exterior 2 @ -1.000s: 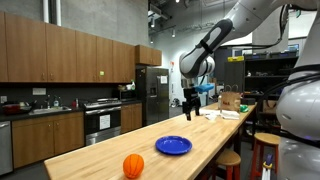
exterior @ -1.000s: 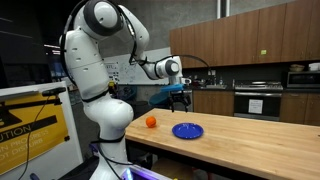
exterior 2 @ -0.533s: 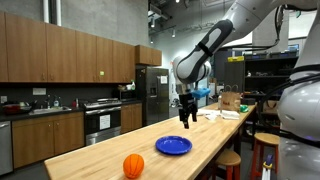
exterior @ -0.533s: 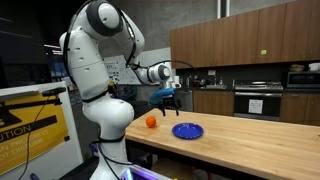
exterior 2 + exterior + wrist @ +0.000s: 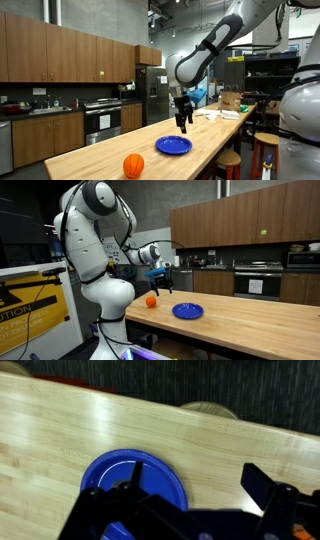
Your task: Put the ball on the plate
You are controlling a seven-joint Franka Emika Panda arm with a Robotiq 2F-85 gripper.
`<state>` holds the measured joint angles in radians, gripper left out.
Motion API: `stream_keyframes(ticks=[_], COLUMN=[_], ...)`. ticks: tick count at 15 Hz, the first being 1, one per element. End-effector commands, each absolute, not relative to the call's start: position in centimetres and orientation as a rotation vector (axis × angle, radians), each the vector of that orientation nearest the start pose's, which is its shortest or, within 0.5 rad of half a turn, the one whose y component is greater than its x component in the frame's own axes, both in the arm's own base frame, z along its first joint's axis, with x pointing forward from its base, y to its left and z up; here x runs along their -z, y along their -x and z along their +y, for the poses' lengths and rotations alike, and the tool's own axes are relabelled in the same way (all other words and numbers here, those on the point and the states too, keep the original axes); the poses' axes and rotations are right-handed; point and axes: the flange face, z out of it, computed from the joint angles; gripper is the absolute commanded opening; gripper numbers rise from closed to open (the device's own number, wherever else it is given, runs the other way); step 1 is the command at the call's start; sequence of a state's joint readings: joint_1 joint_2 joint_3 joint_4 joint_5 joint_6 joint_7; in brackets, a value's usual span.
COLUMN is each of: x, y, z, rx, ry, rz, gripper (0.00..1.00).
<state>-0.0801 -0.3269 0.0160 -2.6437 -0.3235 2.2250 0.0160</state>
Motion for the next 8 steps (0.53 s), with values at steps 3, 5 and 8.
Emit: stream_keyframes(ticks=[3, 5, 8], x=[-36.36, -35.93, -36.19], y=[-37.63, -38.46, -38.1], z=[-1.01, -1.33, -1.17], rx=[-0.04, -0.091, -0.077], ry=[3.461, 3.433, 3.439], rz=[-0.313, -0.305, -0.311], gripper=[1.0, 1.0, 1.0])
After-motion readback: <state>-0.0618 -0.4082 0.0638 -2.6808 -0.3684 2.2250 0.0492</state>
